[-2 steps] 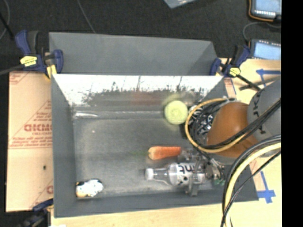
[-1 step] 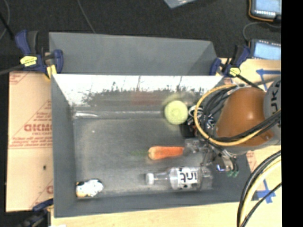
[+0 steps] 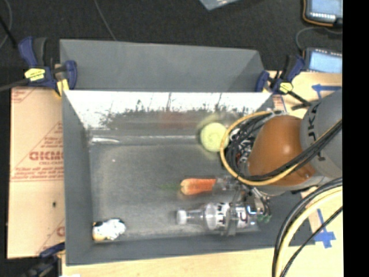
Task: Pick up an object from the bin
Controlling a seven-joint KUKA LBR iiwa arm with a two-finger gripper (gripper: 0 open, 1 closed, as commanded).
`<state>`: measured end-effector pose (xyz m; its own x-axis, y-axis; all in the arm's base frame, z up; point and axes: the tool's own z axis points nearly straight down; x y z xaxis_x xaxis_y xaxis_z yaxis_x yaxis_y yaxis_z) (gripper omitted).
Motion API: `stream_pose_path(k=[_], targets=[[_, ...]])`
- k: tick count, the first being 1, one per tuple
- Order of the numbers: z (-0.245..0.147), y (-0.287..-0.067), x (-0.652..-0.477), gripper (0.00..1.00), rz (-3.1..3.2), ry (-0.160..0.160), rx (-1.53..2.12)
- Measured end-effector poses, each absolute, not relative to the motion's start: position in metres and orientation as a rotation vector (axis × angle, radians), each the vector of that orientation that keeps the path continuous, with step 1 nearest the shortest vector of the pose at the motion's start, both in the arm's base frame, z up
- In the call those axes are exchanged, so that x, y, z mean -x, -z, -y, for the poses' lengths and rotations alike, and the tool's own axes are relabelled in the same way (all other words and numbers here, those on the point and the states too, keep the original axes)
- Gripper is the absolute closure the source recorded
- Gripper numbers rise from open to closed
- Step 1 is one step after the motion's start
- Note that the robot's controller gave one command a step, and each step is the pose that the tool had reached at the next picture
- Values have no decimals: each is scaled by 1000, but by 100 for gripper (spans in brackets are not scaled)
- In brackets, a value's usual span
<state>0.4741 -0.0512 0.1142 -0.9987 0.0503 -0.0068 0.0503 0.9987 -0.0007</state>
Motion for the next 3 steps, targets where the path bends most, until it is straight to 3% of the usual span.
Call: stream_pose_path(k=[1, 2, 3], targets=[[44, -74, -479, 0, -3130, 5, 102], [42, -62, -477, 100, -3127, 3, 30], [41, -63, -476, 100, -3128, 3, 22]])
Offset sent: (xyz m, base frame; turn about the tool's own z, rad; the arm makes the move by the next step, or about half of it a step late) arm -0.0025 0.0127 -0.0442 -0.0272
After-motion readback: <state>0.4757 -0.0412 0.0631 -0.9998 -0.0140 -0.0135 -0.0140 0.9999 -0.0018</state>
